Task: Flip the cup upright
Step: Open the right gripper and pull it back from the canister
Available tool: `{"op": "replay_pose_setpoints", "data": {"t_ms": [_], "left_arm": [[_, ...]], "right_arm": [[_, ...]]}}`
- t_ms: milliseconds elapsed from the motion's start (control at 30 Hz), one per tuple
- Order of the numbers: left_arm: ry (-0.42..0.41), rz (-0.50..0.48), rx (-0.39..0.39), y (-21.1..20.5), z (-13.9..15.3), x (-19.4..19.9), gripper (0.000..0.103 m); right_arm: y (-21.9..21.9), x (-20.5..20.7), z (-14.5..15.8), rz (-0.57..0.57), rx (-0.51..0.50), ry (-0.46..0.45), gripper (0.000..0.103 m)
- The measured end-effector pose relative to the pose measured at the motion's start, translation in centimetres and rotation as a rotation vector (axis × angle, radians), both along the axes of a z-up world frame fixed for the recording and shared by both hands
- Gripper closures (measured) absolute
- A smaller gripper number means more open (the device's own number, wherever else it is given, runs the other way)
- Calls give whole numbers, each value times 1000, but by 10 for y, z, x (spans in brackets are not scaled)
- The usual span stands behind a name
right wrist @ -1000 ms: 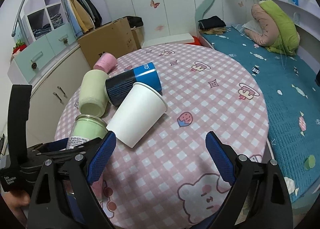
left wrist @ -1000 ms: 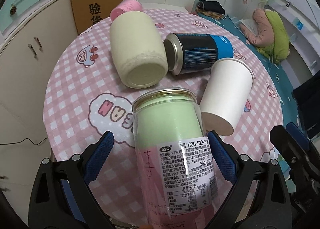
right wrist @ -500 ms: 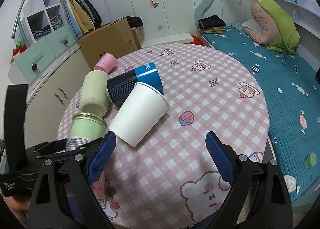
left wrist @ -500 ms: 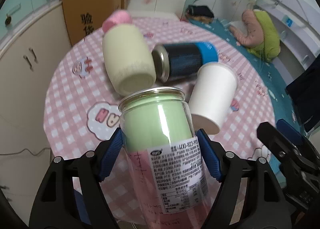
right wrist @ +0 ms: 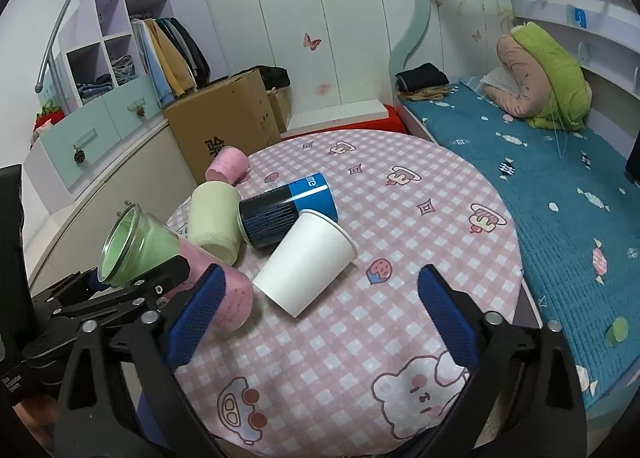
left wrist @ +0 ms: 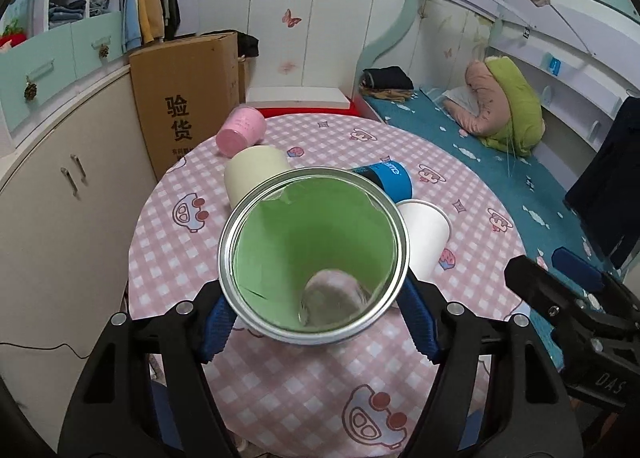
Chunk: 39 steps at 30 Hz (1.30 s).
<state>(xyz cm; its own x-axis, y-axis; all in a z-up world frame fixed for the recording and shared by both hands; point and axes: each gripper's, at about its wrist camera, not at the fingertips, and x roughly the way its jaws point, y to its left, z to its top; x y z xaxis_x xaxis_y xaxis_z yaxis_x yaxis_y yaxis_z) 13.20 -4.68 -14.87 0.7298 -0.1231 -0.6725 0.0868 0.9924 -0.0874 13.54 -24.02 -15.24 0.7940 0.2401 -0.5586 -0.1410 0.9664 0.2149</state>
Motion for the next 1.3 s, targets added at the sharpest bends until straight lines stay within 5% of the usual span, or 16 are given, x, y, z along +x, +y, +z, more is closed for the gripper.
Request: {"op": "replay_pose_setpoints", "data": {"t_ms": [667, 800, 1300], "left_arm": [[20, -19, 0, 6, -10, -15, 29], [-23, -26, -5, 7, -2, -24, 16], [-175, -25, -16, 21, 45, -87, 14]], "right_arm": [[8, -12, -2, -8, -28, -1, 9], [10, -17, 2, -8, -29, -11, 9], [17, -81, 45, -8, -34, -149, 9]]}}
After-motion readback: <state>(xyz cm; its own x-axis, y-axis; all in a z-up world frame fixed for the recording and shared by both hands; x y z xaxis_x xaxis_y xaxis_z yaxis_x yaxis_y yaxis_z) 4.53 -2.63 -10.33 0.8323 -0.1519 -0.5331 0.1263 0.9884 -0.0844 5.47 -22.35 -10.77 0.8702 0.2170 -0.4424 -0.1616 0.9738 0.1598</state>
